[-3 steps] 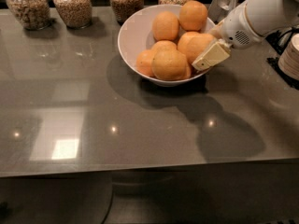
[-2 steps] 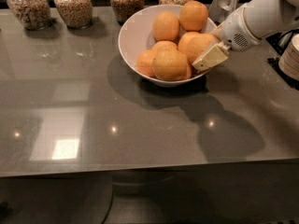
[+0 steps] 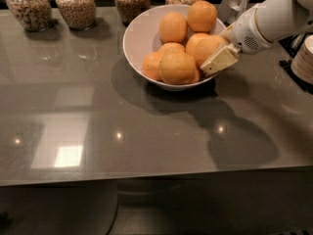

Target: Pick orange from white bowl

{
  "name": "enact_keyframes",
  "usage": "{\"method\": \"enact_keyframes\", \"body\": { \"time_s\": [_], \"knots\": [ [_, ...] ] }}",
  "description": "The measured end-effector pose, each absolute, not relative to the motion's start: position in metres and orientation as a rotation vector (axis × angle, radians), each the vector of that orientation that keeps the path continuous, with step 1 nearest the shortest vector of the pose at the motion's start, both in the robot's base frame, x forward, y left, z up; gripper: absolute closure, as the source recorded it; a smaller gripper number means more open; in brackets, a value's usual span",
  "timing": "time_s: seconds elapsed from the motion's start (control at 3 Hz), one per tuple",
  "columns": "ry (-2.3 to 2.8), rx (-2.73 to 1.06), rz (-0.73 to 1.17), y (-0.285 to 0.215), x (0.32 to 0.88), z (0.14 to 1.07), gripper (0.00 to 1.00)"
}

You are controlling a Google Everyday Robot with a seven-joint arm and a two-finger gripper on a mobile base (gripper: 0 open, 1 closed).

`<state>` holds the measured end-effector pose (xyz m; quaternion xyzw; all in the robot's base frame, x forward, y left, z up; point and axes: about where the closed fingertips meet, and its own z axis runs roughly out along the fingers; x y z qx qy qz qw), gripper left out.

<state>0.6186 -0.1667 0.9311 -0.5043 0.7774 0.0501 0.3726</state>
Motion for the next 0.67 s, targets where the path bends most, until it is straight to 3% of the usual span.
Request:
{"method": "enact_keyframes", "body": {
  "time_s": [0.33,0.67],
  "knots": [
    [1.932,-1.288,0.16,-0.166,0.618,0.95,1.0],
    [1.83,-1.274,0.209,-0.168,0.614,0.987,1.0]
  ]
}}
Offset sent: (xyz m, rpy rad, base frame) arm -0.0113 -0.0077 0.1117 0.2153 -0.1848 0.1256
